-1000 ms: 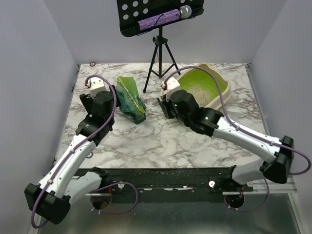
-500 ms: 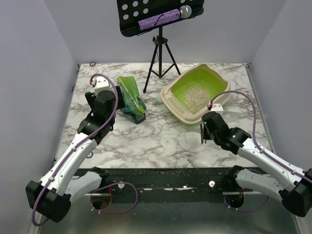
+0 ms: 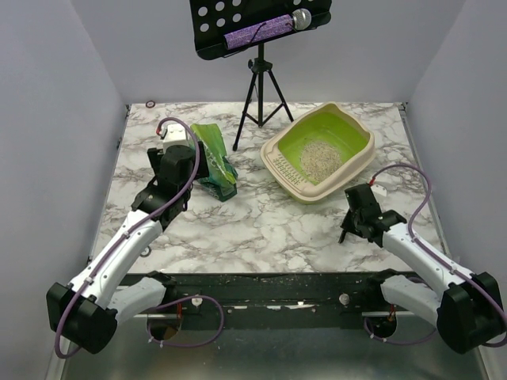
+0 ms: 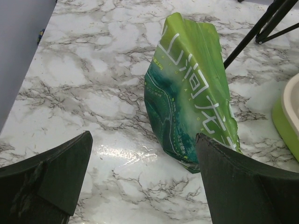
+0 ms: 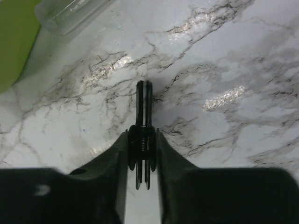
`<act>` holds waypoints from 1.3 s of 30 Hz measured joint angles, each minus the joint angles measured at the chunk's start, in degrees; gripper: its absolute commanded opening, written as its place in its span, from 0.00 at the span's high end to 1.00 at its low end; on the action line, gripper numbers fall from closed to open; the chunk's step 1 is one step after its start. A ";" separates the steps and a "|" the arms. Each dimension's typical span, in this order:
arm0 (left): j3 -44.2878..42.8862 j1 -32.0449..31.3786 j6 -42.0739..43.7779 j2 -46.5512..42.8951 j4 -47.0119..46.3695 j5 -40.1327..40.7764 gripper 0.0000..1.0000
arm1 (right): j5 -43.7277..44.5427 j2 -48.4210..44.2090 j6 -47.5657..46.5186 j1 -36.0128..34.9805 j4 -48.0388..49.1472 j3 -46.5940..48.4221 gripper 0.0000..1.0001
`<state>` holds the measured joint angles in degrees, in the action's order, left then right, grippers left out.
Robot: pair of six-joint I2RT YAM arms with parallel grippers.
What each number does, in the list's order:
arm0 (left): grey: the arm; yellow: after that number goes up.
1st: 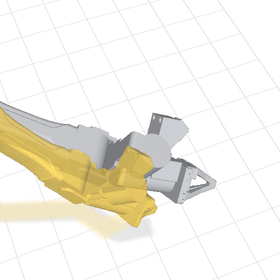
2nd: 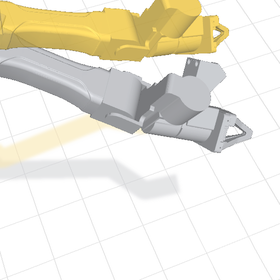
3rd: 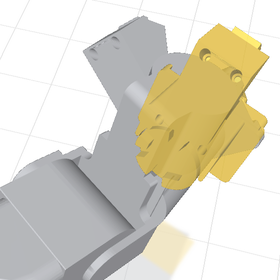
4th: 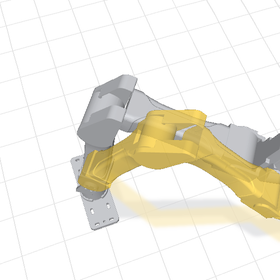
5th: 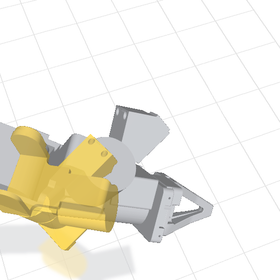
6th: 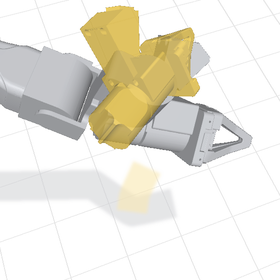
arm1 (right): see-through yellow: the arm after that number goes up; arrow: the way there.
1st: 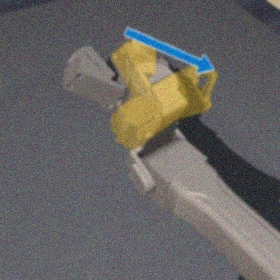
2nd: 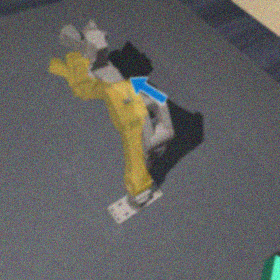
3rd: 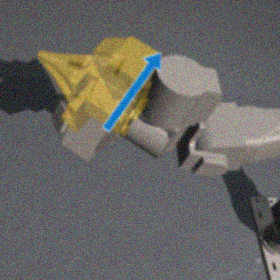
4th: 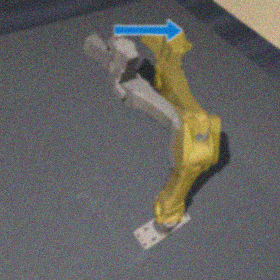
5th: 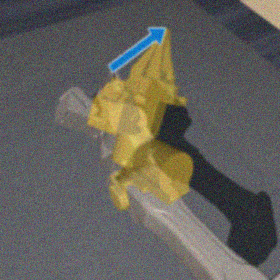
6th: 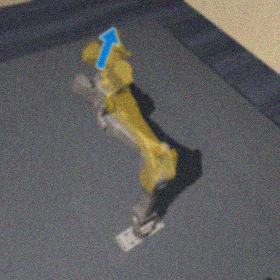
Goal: Fill the litter box with clean litter
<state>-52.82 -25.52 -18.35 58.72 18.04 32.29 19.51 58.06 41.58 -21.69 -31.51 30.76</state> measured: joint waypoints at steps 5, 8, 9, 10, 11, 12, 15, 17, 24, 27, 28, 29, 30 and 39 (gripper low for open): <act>0.00 -0.11 0.24 1.03 -0.76 -1.88 0.01 | -0.87 -0.15 1.31 0.44 1.27 -0.42 0.25; 0.00 -0.11 0.26 1.79 -1.20 -2.54 0.01 | -1.03 -2.19 1.01 0.44 1.64 -0.42 0.22; 0.00 -0.11 0.26 1.99 -1.29 -2.62 0.01 | -1.03 -2.97 0.87 0.44 1.66 -0.39 0.21; -0.13 -0.11 0.24 2.21 -1.27 -2.62 0.01 | -1.05 -3.96 0.50 0.44 1.70 -0.37 0.21; -0.46 -0.11 0.22 2.51 -1.16 -2.62 0.01 | -1.11 -4.90 0.13 0.44 1.66 -0.28 0.21; -1.31 -0.11 0.20 3.13 -0.68 -2.62 0.01 | -1.31 -5.86 -0.37 0.44 1.66 -0.04 0.21; -6.08 -0.11 0.22 6.10 0.57 -2.43 0.01 | -2.75 -7.50 -1.79 0.44 1.99 1.25 0.21; -8.33 -0.11 0.92 7.43 0.44 -2.25 0.01 | -4.72 -8.22 -2.71 0.44 2.95 2.16 0.21; -10.54 0.11 11.28 11.23 -3.15 -4.07 0.01 | -11.91 -8.76 -5.14 0.44 6.95 2.56 0.21; -12.46 1.01 16.96 14.56 -5.27 -6.36 0.01 | -14.05 -9.49 -6.12 0.44 7.78 2.56 0.21; -12.81 1.40 18.43 15.32 -6.01 -6.97 0.01 | -14.62 -9.88 -6.45 0.42 7.93 2.58 0.21; -13.20 2.19 19.96 16.35 -7.06 -8.33 0.01 | -15.13 -10.34 -6.73 0.37 7.98 2.60 0.21; -13.40 2.84 21.59 17.05 -8.11 -9.18 0.01 | -15.63 -10.84 -7.06 0.35 8.09 2.62 0.21; -22.82 10.19 33.35 29.94 -11.96 -27.63 0.01 | -19.45 -14.05 -8.81 -0.55 8.48 2.97 0.21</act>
<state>-75.64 -15.33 15.00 88.66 6.09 4.67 0.05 44.01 32.77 -22.24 -23.03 33.74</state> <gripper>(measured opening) 0.988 0.786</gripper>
